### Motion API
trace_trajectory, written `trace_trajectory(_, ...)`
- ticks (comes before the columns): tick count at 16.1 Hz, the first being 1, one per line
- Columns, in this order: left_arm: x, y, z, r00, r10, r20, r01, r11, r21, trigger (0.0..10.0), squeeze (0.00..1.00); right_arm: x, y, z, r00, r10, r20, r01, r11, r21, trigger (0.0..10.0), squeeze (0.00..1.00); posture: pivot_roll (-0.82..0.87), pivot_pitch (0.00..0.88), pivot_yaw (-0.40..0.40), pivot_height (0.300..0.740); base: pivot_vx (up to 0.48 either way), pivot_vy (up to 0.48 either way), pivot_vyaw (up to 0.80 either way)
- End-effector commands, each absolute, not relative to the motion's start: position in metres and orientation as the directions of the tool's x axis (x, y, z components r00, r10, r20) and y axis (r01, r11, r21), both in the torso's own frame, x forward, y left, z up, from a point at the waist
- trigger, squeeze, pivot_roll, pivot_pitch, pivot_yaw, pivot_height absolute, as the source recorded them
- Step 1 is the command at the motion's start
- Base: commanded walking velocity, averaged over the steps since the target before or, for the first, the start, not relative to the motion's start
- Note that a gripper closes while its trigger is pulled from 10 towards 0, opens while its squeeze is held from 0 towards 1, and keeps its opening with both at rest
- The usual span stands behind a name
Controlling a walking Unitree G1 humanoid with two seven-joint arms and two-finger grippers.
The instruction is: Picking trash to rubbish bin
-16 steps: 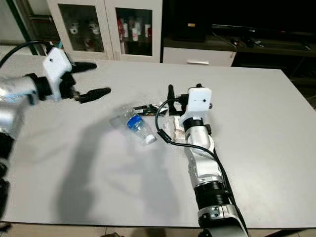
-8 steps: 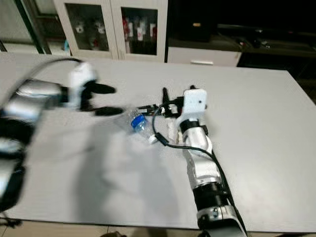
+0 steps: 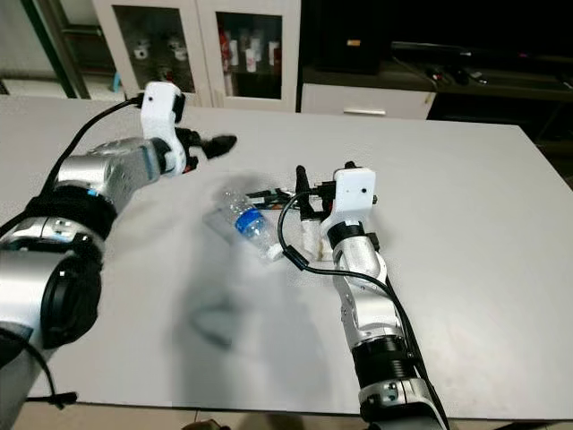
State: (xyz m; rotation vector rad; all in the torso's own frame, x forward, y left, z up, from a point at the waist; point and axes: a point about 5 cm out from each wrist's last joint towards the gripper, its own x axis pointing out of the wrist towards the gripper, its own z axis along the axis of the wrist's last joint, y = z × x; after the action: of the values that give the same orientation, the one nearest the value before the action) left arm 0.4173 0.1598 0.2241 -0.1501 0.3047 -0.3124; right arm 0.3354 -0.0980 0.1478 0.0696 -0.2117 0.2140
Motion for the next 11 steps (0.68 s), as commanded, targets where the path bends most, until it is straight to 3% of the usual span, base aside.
trace_trajectory(1,0.420,0.149,0.233,0.921,-0.282,-0.268,0.211,0.941,-0.263,10.0,0.00,0.335,-0.097,0.151,0.951,0.214,0.224,-0.230,0.972,0.047,10.0,0.00,0.01,0.008,-0.004,0.740,0.000,0.000,0.00)
trace_trajectory(4,0.414,0.110,0.239,0.870,-0.411,-0.273,0.315,0.889,-0.333,10.0,0.00,0.334,-0.092,0.151,0.948,0.228,0.222,-0.245,0.968,0.048,10.0,0.00,-0.01,0.000,-0.013,0.740,0.000,0.000,0.00)
trace_trajectory(5,0.411,0.099,0.245,0.825,-0.518,-0.229,0.466,0.850,-0.245,10.0,0.00,0.334,-0.092,0.151,0.946,0.234,0.223,-0.250,0.967,0.045,10.0,0.00,-0.01,0.000,-0.014,0.740,0.000,0.000,0.00)
trace_trajectory(6,0.410,0.095,0.248,0.803,-0.556,-0.214,0.518,0.829,-0.208,10.0,0.00,0.334,-0.092,0.151,0.946,0.235,0.223,-0.251,0.967,0.044,10.0,0.00,-0.01,0.000,-0.014,0.740,0.000,0.000,0.00)
trace_trajectory(7,0.402,0.090,0.258,0.718,-0.679,-0.151,0.686,0.728,-0.014,10.0,0.00,0.334,-0.093,0.152,0.945,0.239,0.223,-0.254,0.966,0.039,10.0,0.00,0.00,0.000,-0.012,0.740,0.000,0.000,0.00)
trace_trajectory(8,0.398,0.094,0.263,0.677,-0.722,-0.142,0.734,0.648,0.203,10.0,0.00,0.335,-0.094,0.152,0.945,0.239,0.223,-0.254,0.967,0.037,10.0,0.00,0.00,0.000,-0.009,0.740,0.000,0.000,0.00)
trace_trajectory(9,0.396,0.099,0.263,0.677,-0.721,-0.148,0.726,0.620,0.298,10.0,0.00,0.335,-0.094,0.152,0.945,0.238,0.223,-0.253,0.967,0.037,10.0,0.00,0.00,0.000,-0.009,0.740,0.000,0.000,0.00)
trace_trajectory(10,0.394,0.116,0.257,0.700,-0.685,-0.201,0.665,0.524,0.532,10.0,0.00,0.334,-0.094,0.151,0.946,0.235,0.222,-0.249,0.968,0.039,10.0,0.00,0.00,0.000,-0.007,0.740,0.000,0.000,0.00)
trace_trajectory(11,0.392,0.127,0.252,0.694,-0.678,-0.244,0.646,0.437,0.626,10.0,0.00,0.334,-0.094,0.151,0.947,0.233,0.221,-0.248,0.968,0.042,10.0,0.00,0.00,0.004,-0.008,0.740,0.000,0.000,0.00)
